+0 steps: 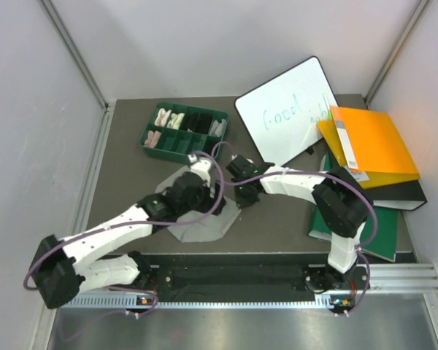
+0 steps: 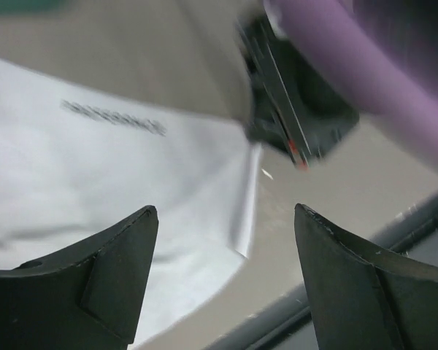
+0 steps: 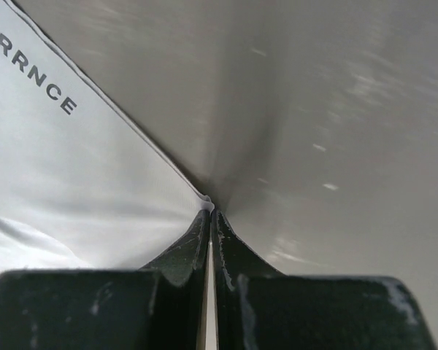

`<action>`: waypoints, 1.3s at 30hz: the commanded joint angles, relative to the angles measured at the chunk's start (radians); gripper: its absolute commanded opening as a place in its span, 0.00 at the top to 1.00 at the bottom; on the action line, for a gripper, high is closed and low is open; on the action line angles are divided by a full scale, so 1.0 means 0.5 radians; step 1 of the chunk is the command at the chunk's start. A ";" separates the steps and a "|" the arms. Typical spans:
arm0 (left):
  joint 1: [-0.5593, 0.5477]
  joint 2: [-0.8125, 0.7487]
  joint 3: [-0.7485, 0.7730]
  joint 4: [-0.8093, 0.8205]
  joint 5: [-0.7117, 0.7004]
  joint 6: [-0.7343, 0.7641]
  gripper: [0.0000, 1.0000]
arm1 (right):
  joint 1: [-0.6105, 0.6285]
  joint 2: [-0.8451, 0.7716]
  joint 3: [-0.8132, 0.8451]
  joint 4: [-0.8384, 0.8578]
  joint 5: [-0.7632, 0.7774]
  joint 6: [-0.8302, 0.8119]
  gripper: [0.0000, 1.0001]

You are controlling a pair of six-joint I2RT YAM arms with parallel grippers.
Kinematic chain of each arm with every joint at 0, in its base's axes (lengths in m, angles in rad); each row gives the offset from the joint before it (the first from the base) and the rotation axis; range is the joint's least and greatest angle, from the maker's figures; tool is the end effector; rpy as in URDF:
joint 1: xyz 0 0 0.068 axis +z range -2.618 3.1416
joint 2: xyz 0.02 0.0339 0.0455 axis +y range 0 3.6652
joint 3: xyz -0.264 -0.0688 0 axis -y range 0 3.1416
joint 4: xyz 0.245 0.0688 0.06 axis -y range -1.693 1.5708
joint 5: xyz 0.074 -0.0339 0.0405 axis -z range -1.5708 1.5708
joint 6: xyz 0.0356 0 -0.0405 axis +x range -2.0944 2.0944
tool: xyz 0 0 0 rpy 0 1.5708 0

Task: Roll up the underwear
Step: Move the underwear to the center of the board, then fold the underwear at the center of the board.

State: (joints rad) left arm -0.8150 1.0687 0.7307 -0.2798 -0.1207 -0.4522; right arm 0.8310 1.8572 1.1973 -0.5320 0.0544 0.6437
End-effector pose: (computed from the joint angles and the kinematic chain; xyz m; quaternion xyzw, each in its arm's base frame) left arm 0.1630 -0.1667 0.2569 0.1328 0.8774 -0.2279 0.4007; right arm 0.2478 0.2686 0.1622 -0.0867 0.9779 0.1068 0.1573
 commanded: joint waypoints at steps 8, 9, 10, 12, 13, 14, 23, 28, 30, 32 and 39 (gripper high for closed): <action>-0.625 0.731 0.079 0.538 -0.283 -0.280 0.23 | -0.217 -0.245 -0.327 0.036 -0.166 -0.226 1.00; -0.640 0.755 0.070 0.599 -0.262 -0.274 0.25 | -0.220 -0.245 -0.345 0.042 -0.173 -0.226 1.00; -0.662 0.816 0.069 0.621 -0.265 -0.274 0.26 | -0.223 -0.238 -0.351 0.045 -0.173 -0.229 1.00; -0.665 0.857 0.076 0.624 -0.304 -0.298 0.28 | -0.229 -0.238 -0.376 0.070 -0.198 -0.223 1.00; -0.671 0.881 0.067 0.624 -0.320 -0.304 0.31 | -0.232 -0.235 -0.382 0.079 -0.213 -0.220 1.00; -0.668 0.891 0.063 0.624 -0.332 -0.301 0.32 | -0.238 -0.232 -0.394 0.100 -0.243 -0.217 1.00; -0.671 0.912 -0.016 0.603 -0.332 -0.203 0.45 | -0.297 -0.238 -0.391 0.104 -0.308 -0.198 1.00; -0.671 0.836 -0.120 0.606 -0.302 -0.200 0.49 | -0.294 -0.211 -0.354 0.079 -0.308 -0.192 1.00; -0.668 0.790 -0.173 0.633 -0.271 -0.185 0.47 | -0.294 -0.211 -0.345 0.076 -0.311 -0.198 1.00; -0.668 0.710 -0.255 0.676 -0.253 -0.163 0.45 | -0.294 -0.211 -0.339 0.070 -0.311 -0.192 1.00; -0.671 0.737 -0.283 0.787 -0.182 -0.120 0.42 | -0.294 -0.223 -0.333 0.058 -0.320 -0.174 1.00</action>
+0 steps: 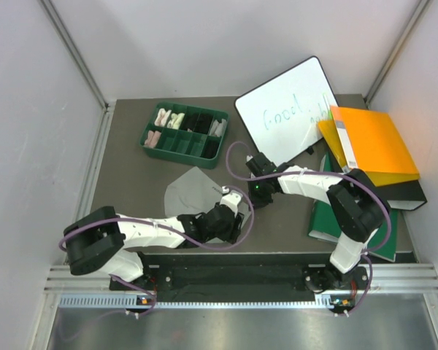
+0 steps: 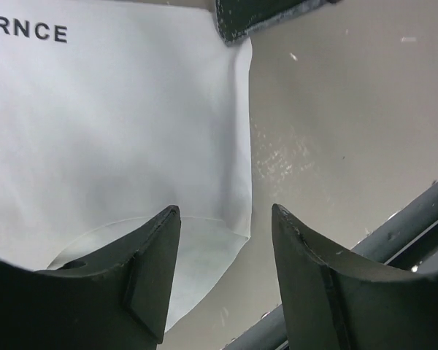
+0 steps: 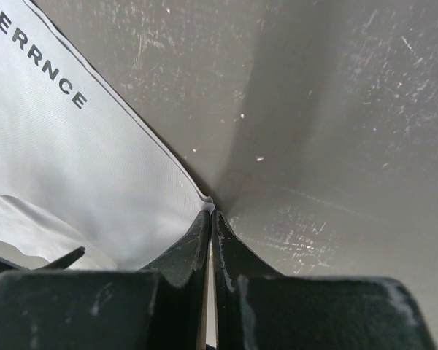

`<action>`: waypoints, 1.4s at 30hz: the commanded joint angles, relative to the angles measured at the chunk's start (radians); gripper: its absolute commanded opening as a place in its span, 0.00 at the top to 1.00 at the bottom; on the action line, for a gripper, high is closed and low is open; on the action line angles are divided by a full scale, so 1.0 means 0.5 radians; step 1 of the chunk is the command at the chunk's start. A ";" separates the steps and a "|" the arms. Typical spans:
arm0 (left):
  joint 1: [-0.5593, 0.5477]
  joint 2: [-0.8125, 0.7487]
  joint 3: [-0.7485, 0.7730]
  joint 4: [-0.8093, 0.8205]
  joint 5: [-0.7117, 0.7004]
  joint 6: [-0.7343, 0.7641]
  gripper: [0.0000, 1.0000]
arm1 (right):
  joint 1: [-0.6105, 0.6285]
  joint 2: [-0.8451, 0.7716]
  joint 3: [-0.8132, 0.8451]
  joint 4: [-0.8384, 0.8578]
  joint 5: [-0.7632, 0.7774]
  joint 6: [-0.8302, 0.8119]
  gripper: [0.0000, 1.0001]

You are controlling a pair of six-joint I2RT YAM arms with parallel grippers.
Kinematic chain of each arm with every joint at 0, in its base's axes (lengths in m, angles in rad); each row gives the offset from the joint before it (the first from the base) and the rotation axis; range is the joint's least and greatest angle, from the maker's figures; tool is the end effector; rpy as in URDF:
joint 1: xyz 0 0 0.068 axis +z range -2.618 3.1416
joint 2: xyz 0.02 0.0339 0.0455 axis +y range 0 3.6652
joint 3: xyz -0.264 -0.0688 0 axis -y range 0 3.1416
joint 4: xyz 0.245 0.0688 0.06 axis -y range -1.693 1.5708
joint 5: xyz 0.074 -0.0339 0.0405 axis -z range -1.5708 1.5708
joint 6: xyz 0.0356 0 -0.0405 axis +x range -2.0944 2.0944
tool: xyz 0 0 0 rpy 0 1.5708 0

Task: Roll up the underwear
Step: Fold the underwear at the center of the board.

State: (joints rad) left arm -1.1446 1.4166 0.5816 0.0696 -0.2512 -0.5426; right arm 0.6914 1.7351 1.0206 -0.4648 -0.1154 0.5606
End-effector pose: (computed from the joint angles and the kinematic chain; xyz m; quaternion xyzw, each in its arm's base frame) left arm 0.1183 -0.2391 0.1579 0.2237 0.8863 -0.2138 0.3446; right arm 0.2511 0.2131 0.1576 -0.0752 0.9764 0.1596 0.1242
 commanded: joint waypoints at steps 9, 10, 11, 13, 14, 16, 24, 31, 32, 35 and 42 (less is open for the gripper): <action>-0.015 0.050 -0.016 0.097 0.058 0.064 0.43 | -0.015 0.009 0.020 -0.074 0.016 0.008 1.00; -0.012 0.063 -0.007 0.097 0.067 0.076 0.43 | -0.018 0.006 0.014 -0.074 0.013 0.014 1.00; -0.012 0.069 0.000 0.109 0.079 0.079 0.43 | -0.015 0.006 0.014 -0.074 0.010 0.011 1.00; -0.012 0.078 0.006 0.128 0.094 0.088 0.43 | -0.015 0.000 0.011 -0.077 0.007 0.008 1.00; -0.018 0.078 0.009 0.128 0.094 0.091 0.44 | -0.015 0.000 0.008 -0.077 0.007 0.008 1.00; -0.018 0.084 0.027 0.122 0.091 0.110 0.44 | -0.015 0.000 0.005 -0.074 0.007 0.014 1.00; -0.052 0.106 0.061 0.140 0.091 0.122 0.52 | -0.015 0.009 0.002 -0.064 -0.005 0.011 1.00; -0.082 0.130 0.070 0.149 0.070 0.131 0.55 | -0.015 0.018 0.002 -0.061 -0.024 0.014 1.00; -0.085 0.133 0.070 0.146 0.061 0.134 0.57 | -0.015 0.015 0.005 -0.064 -0.024 0.011 1.00; -0.088 0.143 0.079 0.131 0.030 0.131 0.61 | -0.012 0.018 0.008 -0.067 -0.027 0.008 1.00; -0.101 0.170 0.113 0.091 -0.022 0.156 0.69 | -0.015 0.033 0.020 -0.067 -0.039 0.005 1.00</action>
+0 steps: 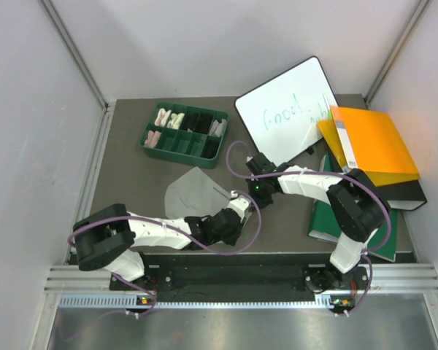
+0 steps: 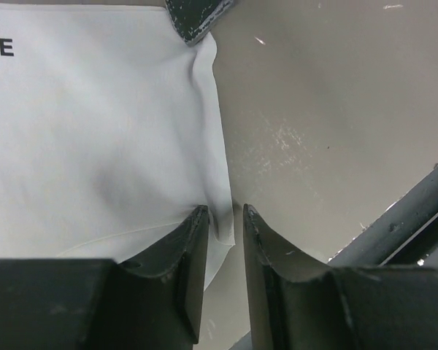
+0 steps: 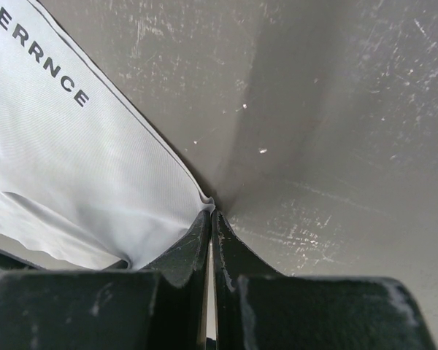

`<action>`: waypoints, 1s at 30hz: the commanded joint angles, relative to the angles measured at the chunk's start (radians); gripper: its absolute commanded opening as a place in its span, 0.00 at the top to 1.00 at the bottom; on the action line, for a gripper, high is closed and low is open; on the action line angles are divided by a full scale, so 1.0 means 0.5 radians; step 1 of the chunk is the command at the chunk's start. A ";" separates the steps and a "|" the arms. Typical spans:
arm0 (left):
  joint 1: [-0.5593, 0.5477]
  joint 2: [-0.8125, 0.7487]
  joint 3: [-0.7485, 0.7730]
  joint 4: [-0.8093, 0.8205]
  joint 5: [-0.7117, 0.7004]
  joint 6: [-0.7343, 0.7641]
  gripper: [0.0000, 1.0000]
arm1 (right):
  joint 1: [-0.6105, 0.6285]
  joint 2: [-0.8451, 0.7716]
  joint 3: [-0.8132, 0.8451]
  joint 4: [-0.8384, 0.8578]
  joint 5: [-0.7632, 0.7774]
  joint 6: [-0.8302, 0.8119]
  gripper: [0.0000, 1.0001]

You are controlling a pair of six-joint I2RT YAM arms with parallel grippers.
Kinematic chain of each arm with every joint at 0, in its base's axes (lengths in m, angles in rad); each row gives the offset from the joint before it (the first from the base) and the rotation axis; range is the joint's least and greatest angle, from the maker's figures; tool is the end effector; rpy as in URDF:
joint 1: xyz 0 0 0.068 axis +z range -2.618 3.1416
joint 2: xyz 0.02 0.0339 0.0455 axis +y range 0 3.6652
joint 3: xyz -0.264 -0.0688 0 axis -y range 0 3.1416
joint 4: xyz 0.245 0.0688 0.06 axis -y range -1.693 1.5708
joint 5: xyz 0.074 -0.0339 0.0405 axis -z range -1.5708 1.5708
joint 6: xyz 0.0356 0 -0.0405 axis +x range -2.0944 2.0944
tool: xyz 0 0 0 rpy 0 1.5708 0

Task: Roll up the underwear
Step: Fold the underwear at the center of the board.

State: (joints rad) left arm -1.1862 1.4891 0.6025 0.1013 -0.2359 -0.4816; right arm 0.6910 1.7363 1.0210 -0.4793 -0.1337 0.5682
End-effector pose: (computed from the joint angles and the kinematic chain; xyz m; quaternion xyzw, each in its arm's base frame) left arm 0.1115 -0.2533 0.1479 0.2743 0.8766 -0.2084 0.3359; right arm 0.2497 0.2127 0.1569 -0.0726 0.9776 0.1629 0.1122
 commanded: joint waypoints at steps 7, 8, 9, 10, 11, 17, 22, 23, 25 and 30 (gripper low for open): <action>-0.036 0.077 0.108 -0.030 -0.080 0.040 0.76 | -0.014 0.034 0.032 -0.048 -0.009 -0.014 1.00; -0.039 0.078 0.123 -0.101 -0.120 0.025 0.76 | -0.017 0.034 0.032 -0.048 -0.009 -0.017 1.00; -0.048 0.078 0.129 -0.123 -0.178 0.009 0.74 | -0.014 0.034 0.029 -0.048 -0.009 -0.017 1.00; -0.060 0.059 0.142 -0.141 -0.215 0.009 0.70 | -0.014 0.037 0.029 -0.042 -0.009 -0.014 1.00; -0.070 0.053 0.148 -0.162 -0.240 0.018 0.69 | -0.014 0.034 0.026 -0.042 -0.012 -0.017 1.00; -0.140 0.035 0.222 -0.233 -0.311 0.067 0.61 | -0.017 0.043 0.032 -0.041 -0.024 -0.017 1.00; -0.186 0.056 0.231 -0.221 -0.338 0.083 0.60 | -0.014 0.046 0.035 -0.051 -0.024 -0.023 1.00; -0.186 0.065 0.231 -0.221 -0.338 0.083 0.60 | -0.014 0.043 0.032 -0.054 -0.024 -0.023 1.00; -0.186 0.105 0.231 -0.221 -0.326 0.077 0.60 | -0.014 0.043 0.032 -0.054 -0.024 -0.023 1.00; -0.186 0.151 0.219 -0.224 -0.332 0.034 0.60 | -0.014 0.037 0.023 -0.051 -0.024 -0.023 1.00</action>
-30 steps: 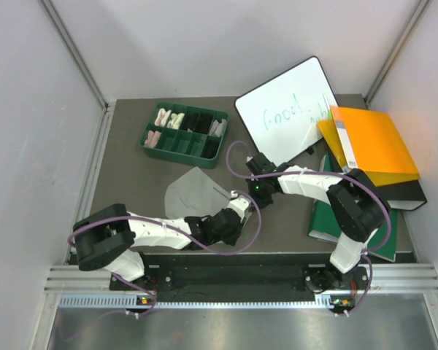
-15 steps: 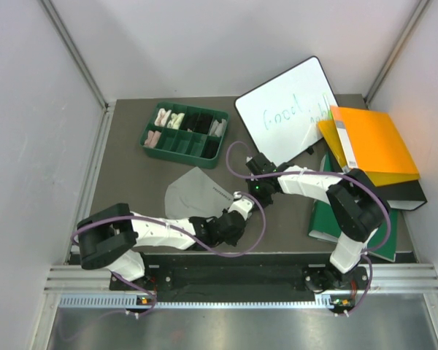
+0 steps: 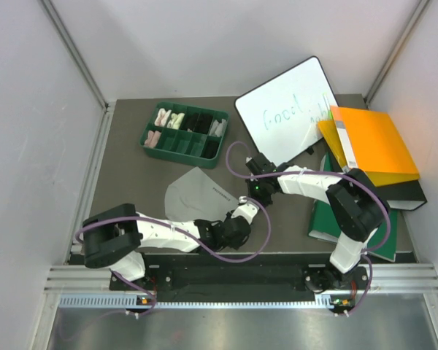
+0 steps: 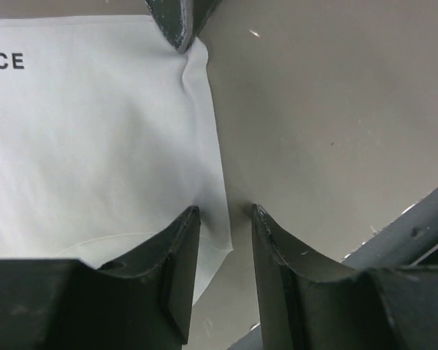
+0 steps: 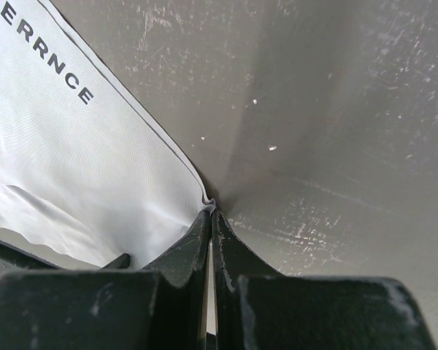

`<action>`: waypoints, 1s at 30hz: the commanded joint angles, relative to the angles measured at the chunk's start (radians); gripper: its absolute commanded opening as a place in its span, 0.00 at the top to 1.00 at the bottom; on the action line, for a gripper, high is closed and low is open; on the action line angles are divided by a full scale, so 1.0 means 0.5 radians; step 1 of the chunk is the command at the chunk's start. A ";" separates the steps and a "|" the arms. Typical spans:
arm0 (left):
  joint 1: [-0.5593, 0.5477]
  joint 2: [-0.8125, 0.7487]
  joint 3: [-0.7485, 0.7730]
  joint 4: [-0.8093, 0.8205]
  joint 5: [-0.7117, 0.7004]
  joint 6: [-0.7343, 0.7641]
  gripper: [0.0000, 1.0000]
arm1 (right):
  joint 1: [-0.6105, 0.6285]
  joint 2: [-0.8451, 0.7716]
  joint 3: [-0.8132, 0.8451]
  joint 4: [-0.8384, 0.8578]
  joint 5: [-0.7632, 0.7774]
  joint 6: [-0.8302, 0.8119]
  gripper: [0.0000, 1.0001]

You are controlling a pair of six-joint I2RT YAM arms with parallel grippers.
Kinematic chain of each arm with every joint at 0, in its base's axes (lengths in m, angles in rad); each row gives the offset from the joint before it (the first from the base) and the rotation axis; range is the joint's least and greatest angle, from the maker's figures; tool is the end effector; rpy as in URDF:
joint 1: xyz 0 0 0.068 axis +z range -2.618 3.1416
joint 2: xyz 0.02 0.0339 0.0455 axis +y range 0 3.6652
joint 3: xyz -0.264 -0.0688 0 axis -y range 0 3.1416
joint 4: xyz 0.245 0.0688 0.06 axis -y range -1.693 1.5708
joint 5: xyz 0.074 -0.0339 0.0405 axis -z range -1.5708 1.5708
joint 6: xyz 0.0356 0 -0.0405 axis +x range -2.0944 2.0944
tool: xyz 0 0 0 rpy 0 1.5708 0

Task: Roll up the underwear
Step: Fold the underwear at the center of the board.

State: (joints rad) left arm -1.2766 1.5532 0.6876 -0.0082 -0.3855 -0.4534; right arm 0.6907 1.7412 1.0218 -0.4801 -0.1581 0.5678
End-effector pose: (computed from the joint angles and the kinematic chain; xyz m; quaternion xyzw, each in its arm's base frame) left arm 0.0965 -0.2722 0.1478 0.3091 0.8716 -0.1383 0.3544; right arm 0.2494 0.2134 0.1557 -0.0747 0.9770 0.1710 0.1031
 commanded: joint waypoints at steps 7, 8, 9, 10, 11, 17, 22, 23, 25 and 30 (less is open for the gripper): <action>-0.005 0.057 0.048 -0.002 -0.057 -0.053 0.62 | -0.016 0.018 0.018 -0.058 0.028 -0.022 1.00; -0.005 0.060 0.045 -0.002 -0.060 -0.054 0.63 | -0.013 0.015 0.018 -0.061 0.028 -0.019 1.00; -0.005 0.060 0.042 -0.002 -0.067 -0.057 0.65 | -0.013 0.012 0.018 -0.061 0.031 -0.016 1.00; -0.005 0.063 0.042 -0.002 -0.067 -0.066 0.69 | -0.013 0.009 0.015 -0.061 0.034 -0.016 1.00; -0.005 0.069 0.042 -0.002 -0.067 -0.078 0.77 | -0.013 0.006 0.015 -0.064 0.034 -0.013 1.00; -0.005 0.127 0.045 -0.085 -0.097 -0.179 1.00 | -0.013 -0.040 0.006 -0.065 0.052 -0.001 1.00; -0.005 0.140 0.103 -0.033 -0.024 -0.152 1.00 | -0.016 -0.077 0.046 -0.119 0.058 -0.031 1.00; -0.005 0.133 0.116 -0.014 0.034 -0.143 1.00 | -0.013 -0.083 0.055 -0.138 0.074 -0.046 1.00; -0.005 0.112 0.171 -0.002 0.077 -0.133 1.00 | -0.016 -0.123 0.067 -0.211 0.129 -0.071 1.00; -0.005 0.176 0.348 0.099 0.277 -0.106 1.00 | -0.080 -0.267 0.043 -0.328 0.169 -0.117 1.00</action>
State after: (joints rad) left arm -1.2774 1.6127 0.7673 -0.0090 -0.3489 -0.5175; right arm 0.6838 1.7065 1.0225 -0.5739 -0.1207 0.5426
